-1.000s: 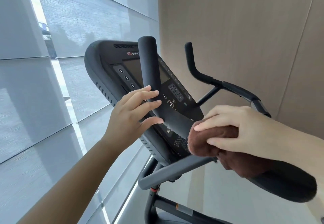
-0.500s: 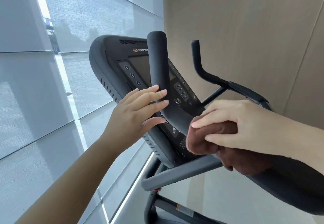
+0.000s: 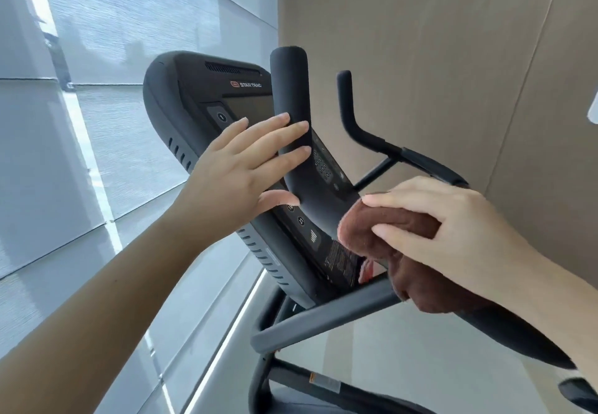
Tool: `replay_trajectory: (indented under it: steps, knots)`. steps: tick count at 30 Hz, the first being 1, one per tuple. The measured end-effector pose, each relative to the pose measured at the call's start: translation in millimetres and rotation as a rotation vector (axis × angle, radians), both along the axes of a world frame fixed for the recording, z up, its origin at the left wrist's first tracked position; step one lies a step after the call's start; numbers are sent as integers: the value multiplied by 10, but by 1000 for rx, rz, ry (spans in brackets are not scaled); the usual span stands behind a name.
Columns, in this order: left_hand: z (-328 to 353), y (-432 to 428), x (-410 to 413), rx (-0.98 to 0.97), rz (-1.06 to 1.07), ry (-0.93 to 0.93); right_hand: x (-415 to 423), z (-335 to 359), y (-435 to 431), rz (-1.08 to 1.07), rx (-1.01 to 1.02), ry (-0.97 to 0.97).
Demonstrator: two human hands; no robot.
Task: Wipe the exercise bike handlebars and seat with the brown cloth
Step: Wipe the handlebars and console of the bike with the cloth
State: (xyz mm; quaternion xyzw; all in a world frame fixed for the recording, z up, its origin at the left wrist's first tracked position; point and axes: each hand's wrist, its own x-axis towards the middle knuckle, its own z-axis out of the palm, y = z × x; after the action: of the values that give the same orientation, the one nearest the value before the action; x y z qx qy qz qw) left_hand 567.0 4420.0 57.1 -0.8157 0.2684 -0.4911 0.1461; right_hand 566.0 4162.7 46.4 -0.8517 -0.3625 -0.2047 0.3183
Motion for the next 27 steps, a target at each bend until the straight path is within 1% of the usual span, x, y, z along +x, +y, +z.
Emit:
replay_trajectory:
  steps: [3, 6, 7, 9, 11, 13, 15, 16, 17, 19, 21, 24, 25, 27]
  knots:
    - [-9, 52, 61, -34, -111, 16, 7, 13, 247, -241, 100, -73]
    - [15, 147, 141, -35, -211, 25, -12, 70, 561, -449, 274, -152]
    - [27, 176, 175, -33, -243, 18, -32, 63, 675, -525, 288, -176]
    - [32, 199, 233, -46, -309, 10, -82, 14, 880, -691, 189, -196]
    - [15, 201, 275, -68, -369, 19, -130, -26, 984, -789, 78, -158]
    - [-11, 205, 303, -80, -401, 18, -187, -22, 919, -742, 33, -43]
    - [-26, 213, 323, -84, -420, 16, -277, -25, 757, -585, 3, 68]
    - [-26, 213, 331, -88, -432, 18, -324, -40, 698, -512, -6, 80]
    - [-33, 216, 337, -92, -443, 20, -369, -67, 665, -462, -10, 42]
    - [-42, 213, 343, -100, -456, 27, -396, -172, 667, -463, 9, -144]
    - [-44, 208, 336, -113, -464, 28, -338, -333, 772, -593, 81, -346]
    - [-23, 197, 317, -121, -475, 39, -183, -525, 1090, -879, 270, -585]
    - [-22, 195, 314, -118, -473, 44, -135, -552, 1191, -953, 317, -624]
    - [-26, 195, 315, -120, -470, 51, -60, -564, 1328, -1036, 393, -634]
